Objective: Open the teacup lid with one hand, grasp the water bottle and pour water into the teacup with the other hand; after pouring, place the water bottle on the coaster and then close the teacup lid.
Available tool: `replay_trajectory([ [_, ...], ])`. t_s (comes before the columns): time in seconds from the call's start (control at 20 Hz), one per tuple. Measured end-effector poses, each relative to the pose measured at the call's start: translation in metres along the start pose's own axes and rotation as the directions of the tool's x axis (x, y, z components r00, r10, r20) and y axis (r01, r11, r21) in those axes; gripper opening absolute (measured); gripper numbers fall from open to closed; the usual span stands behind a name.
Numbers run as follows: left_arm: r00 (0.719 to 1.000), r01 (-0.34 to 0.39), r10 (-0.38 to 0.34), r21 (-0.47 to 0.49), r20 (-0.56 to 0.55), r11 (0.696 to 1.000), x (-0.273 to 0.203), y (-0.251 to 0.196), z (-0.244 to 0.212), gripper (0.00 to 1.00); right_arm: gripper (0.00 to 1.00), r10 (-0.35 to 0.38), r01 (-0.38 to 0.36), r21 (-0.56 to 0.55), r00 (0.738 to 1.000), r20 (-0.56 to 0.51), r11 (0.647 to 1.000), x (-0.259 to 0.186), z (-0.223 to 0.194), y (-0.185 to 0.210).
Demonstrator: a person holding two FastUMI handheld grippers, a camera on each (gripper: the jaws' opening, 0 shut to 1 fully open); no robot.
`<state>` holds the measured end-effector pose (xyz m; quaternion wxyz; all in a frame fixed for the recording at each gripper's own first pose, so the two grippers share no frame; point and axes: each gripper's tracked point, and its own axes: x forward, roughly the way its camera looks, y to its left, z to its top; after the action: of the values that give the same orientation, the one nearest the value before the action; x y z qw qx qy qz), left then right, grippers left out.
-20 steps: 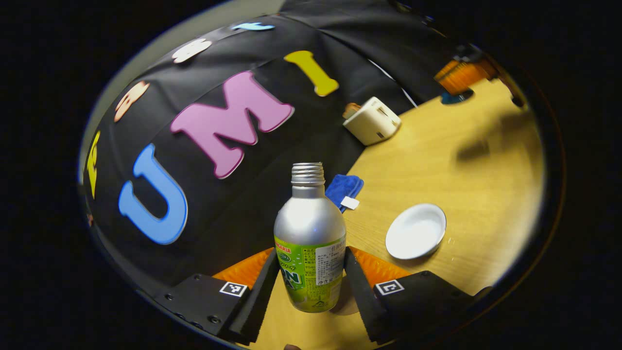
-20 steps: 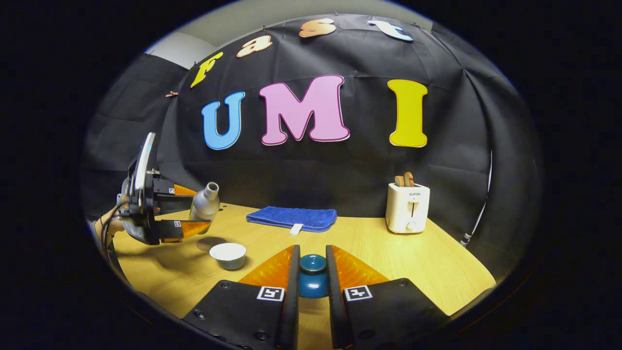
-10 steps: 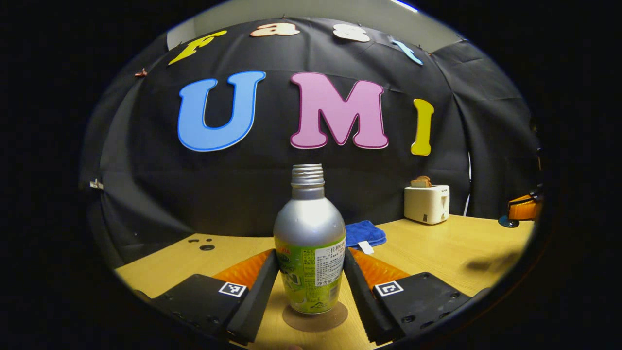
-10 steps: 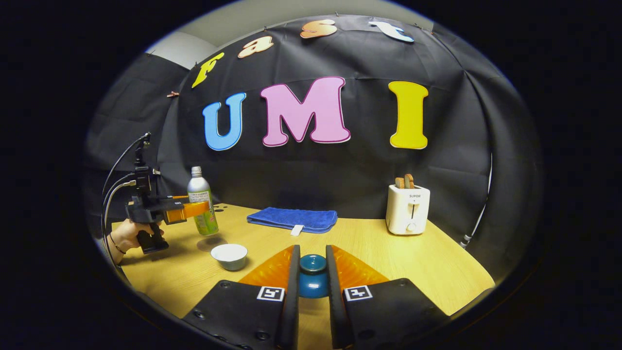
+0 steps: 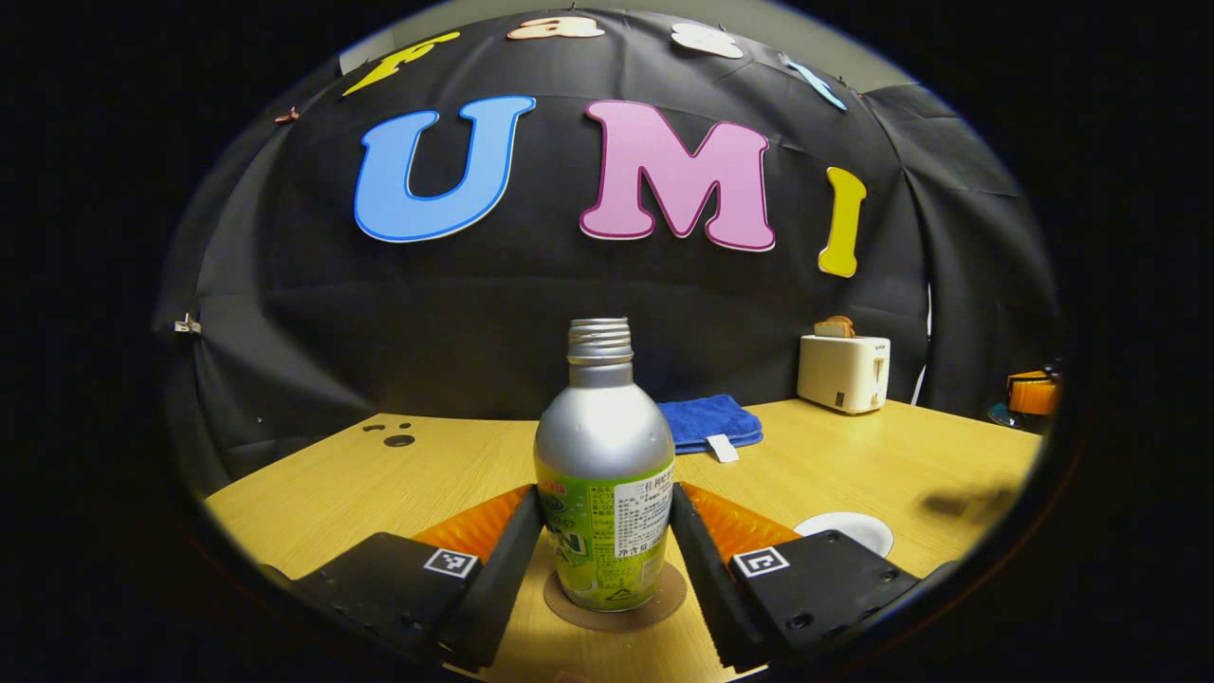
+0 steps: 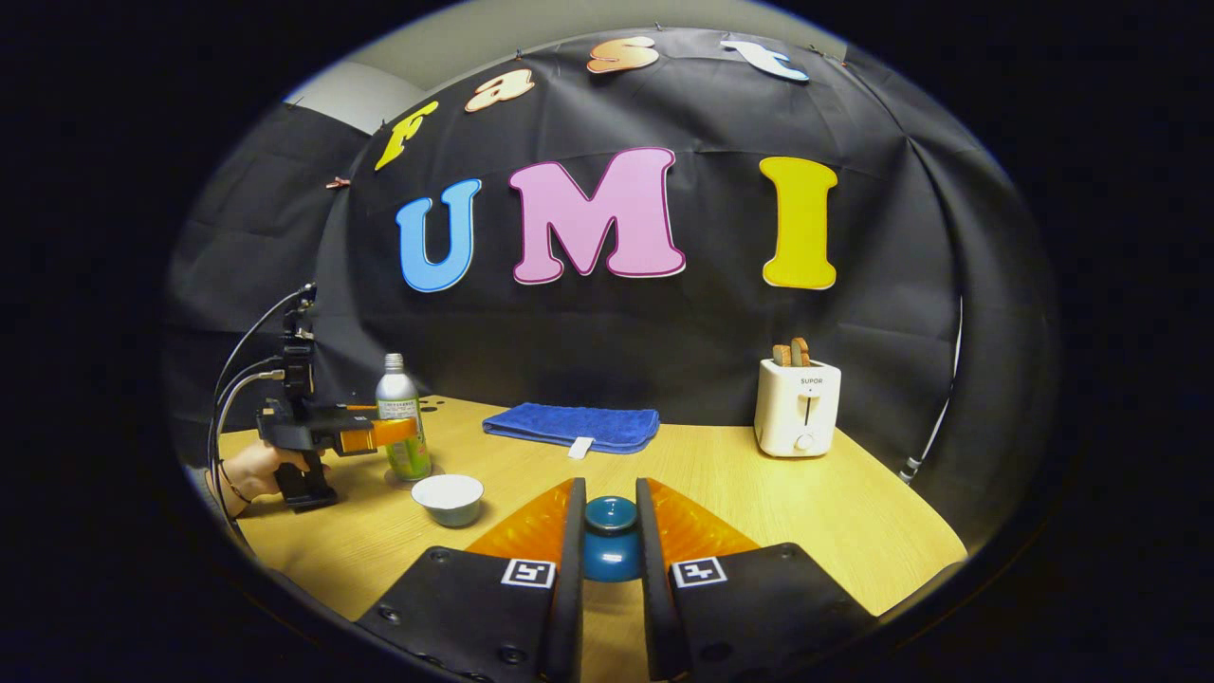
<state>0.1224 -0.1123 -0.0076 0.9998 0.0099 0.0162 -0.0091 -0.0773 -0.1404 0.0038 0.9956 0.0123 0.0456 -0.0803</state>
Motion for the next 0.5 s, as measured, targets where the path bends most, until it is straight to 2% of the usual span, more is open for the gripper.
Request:
replay_trajectory([
  [0.15, 1.000, -0.012, 0.012, 0.010, -0.018, 1.000, -0.001, 0.003, -0.003, 0.84, 0.30, 0.001, -0.001, 0.001, 1.000, -0.002, 1.000, 0.001, -0.002, 0.000],
  [0.3, 1.000, -0.002, 0.003, 0.008, -0.014, 1.000, -0.009, -0.003, 0.001, 0.93, 0.30, 0.012, -0.012, 0.005, 1.000, -0.008, 1.000, 0.003, -0.004, 0.006],
  [0.5, 1.000, 0.026, -0.026, 0.014, -0.005, 1.000, -0.033, -0.009, 0.005, 0.93, 0.30, 0.073, -0.073, 0.026, 0.997, 0.000, 0.997, 0.008, -0.005, 0.040],
])
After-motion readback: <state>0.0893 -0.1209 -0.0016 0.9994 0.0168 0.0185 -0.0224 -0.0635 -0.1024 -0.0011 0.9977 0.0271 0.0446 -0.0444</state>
